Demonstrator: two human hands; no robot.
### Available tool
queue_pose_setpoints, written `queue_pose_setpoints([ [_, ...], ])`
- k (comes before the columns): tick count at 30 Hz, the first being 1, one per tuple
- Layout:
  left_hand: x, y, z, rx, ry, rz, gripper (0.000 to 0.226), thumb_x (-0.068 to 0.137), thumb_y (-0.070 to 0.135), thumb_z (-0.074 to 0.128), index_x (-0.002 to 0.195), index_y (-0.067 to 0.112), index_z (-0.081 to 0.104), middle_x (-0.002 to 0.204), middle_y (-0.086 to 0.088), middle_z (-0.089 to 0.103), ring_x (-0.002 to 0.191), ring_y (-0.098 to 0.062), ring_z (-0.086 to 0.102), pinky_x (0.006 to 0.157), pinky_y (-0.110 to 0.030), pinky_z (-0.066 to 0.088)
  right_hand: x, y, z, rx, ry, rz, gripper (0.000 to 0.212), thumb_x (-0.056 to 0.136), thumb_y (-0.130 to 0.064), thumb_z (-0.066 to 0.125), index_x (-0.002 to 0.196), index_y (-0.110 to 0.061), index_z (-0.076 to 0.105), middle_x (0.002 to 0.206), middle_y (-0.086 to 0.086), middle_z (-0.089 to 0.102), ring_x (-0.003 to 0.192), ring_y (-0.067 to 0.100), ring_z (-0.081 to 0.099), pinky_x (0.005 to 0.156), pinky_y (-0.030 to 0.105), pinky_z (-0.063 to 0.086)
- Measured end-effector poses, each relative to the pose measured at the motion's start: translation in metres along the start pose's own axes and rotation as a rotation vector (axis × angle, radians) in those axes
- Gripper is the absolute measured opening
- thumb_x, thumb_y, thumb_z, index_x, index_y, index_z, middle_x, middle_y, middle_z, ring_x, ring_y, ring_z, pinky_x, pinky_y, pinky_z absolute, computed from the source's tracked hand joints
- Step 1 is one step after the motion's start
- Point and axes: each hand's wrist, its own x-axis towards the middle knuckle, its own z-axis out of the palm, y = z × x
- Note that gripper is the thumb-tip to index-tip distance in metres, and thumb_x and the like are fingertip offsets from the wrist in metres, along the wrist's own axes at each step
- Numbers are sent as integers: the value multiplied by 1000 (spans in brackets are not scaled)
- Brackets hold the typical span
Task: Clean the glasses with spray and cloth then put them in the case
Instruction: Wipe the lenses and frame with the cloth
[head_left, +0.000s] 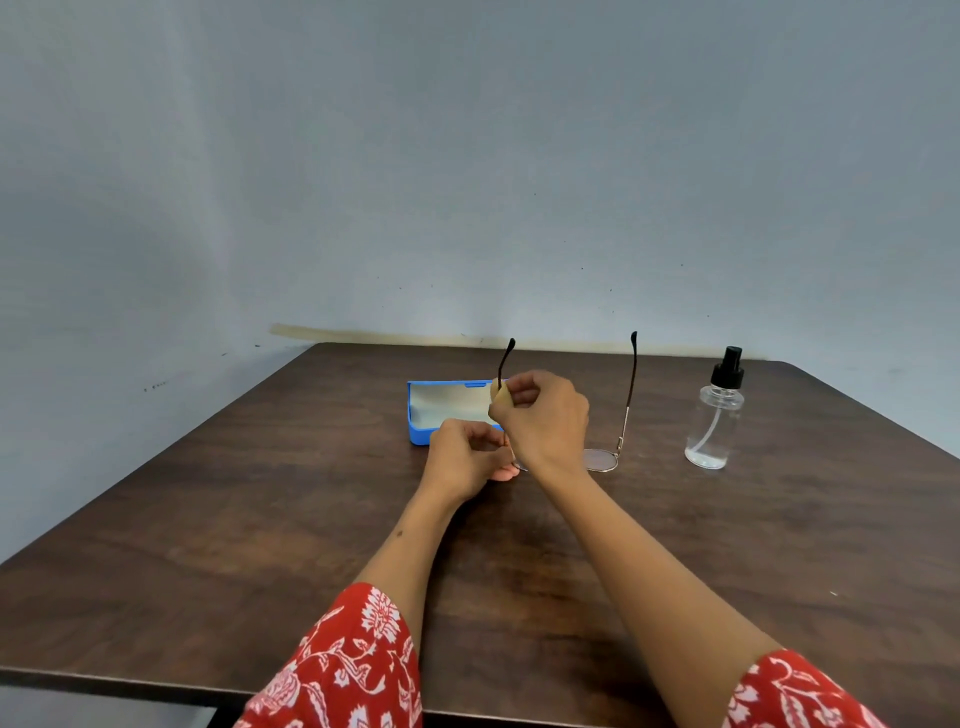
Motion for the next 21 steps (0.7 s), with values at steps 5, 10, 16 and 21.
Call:
queue_pose_setpoints([
  [5,-1,1,0,-8,-10,3,14,79,-10,65,92,-13,66,75,-23,67,50,-7,65,55,-17,56,9,-15,-3,-8,32,-94,11,72,-26,68,81,-19,68,70,-6,68,70,16,66,68,29,52],
  [10,-3,3,-1,-8,-6,1,16,76,-13,64,92,-17,64,72,-19,65,47,-4,63,48,-13,50,1,-8,1,-54,-8,-41,13,69,-26,70,81,-22,65,74,-6,68,75,17,65,69,30,51],
  [16,-2,2,0,-4,-7,1,16,77,-12,64,94,-15,65,77,-22,67,49,-4,64,49,-13,50,2,-10,-2,-68,1,-27,14,69,-26,69,82,-23,64,77,-6,68,78,17,64,68,27,48],
  [21,-2,1,0,11,-10,12,14,79,-11,64,92,-13,67,77,-23,68,51,-4,65,52,-14,53,6,-23,-3,51,64,-84,14,67,-19,67,77,-24,59,70,-9,65,71,15,64,67,29,51],
])
